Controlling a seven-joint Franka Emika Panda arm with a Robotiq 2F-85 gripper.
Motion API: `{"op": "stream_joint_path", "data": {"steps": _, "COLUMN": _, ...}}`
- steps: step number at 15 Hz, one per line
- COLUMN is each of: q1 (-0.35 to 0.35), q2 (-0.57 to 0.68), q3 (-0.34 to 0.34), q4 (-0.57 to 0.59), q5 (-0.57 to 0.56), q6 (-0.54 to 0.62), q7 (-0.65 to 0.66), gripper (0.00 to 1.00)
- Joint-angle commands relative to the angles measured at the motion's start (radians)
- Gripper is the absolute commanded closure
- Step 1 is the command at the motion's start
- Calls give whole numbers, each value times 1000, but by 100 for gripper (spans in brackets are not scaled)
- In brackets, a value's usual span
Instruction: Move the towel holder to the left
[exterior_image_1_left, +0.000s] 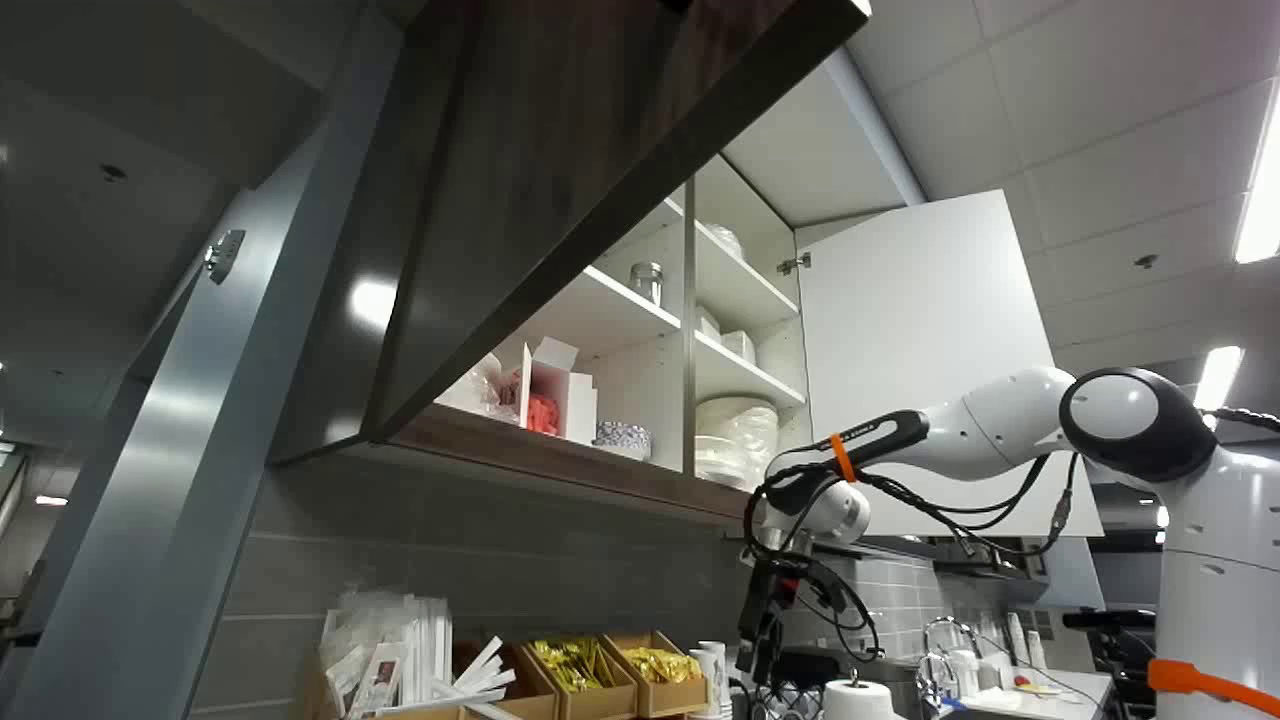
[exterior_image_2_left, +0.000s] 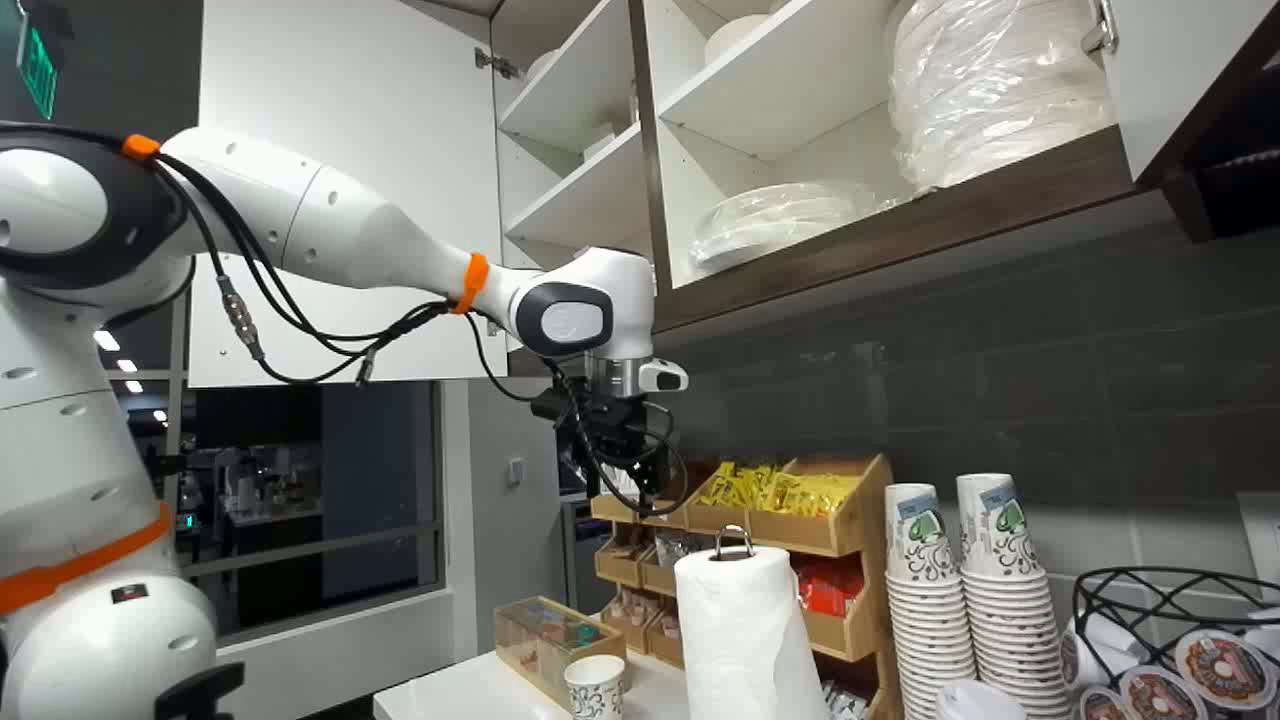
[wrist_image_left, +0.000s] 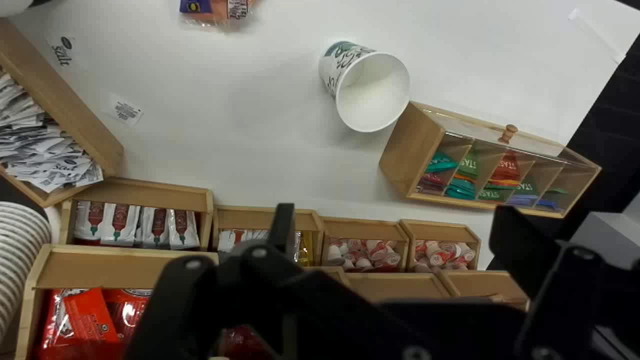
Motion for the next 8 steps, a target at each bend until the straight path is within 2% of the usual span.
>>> {"op": "stream_joint_path", "data": {"steps": 1, "q1": -39, "q2": 5, "q3": 34, "q4": 2, "q5": 14, "q6": -5, "q7": -10, "gripper": 0}}
{"op": "stream_joint_path", "data": {"steps": 8, "q1": -48, "q2": 5, "q3": 38, "q4": 7, "q5": 0, "q6": -2, "q7": -2, "gripper": 0}}
